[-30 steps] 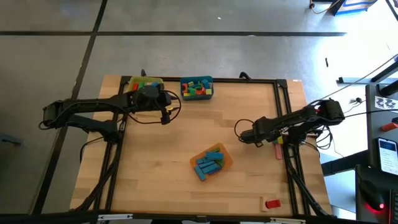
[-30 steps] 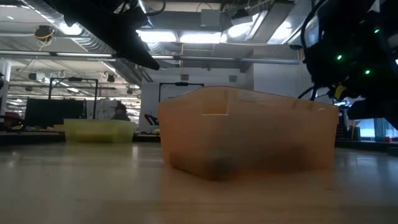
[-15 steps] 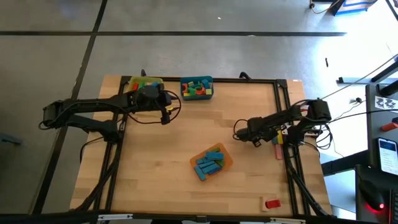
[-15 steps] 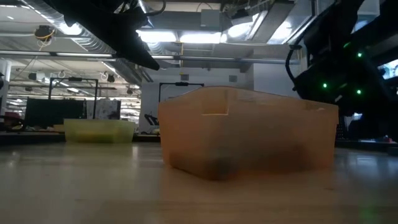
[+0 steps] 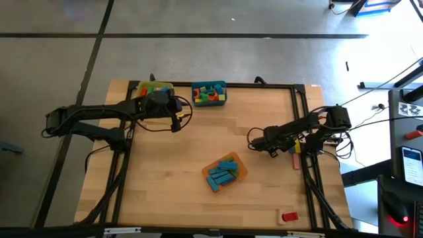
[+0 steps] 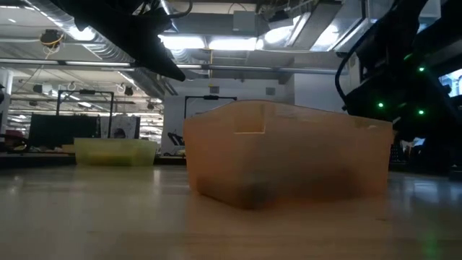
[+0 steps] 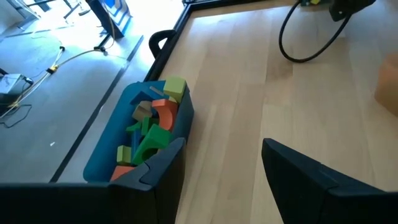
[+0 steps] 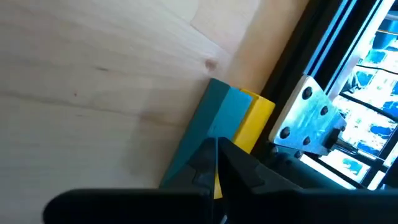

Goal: Sort blocks by size
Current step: Put the blue rectangular block into the orange bin

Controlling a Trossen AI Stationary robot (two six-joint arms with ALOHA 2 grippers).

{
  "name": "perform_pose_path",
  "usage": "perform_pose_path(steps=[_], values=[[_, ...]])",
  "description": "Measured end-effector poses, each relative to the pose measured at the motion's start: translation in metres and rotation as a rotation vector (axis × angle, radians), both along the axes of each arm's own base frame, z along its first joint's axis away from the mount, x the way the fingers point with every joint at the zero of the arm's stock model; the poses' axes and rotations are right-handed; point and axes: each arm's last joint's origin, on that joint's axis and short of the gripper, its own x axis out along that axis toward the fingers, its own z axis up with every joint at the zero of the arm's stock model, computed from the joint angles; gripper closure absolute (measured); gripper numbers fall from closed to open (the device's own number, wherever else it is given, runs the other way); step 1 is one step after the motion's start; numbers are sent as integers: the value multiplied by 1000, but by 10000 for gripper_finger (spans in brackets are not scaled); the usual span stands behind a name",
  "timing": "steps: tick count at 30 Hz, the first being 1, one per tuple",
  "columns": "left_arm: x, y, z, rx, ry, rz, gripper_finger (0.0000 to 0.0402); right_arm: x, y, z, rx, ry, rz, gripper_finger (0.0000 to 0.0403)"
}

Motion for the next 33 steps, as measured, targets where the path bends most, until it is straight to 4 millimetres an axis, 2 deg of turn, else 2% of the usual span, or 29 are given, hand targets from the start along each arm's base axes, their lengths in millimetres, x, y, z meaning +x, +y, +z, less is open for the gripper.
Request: perform_pose_path(steps=[4, 12, 16, 22, 26, 33], values=[[0, 0, 0, 0, -1, 0, 205, 8, 0, 4, 0, -39, 2, 382], [0, 0, 0, 0, 1, 0, 205, 45, 0, 23, -2, -225, 62, 381], [0, 0, 0, 0, 0, 0, 205, 57, 0, 32, 1, -280, 99, 381], [0, 0, 0, 3, 2, -2, 205, 61, 3, 51, -39, -234, 155, 381], [0, 0, 0, 6, 3, -3, 205, 63, 14, 65, -46, -287, 205, 381], [0, 0, 0, 4, 6, -4, 205, 55, 26, 73, -88, -344, 190, 378]])
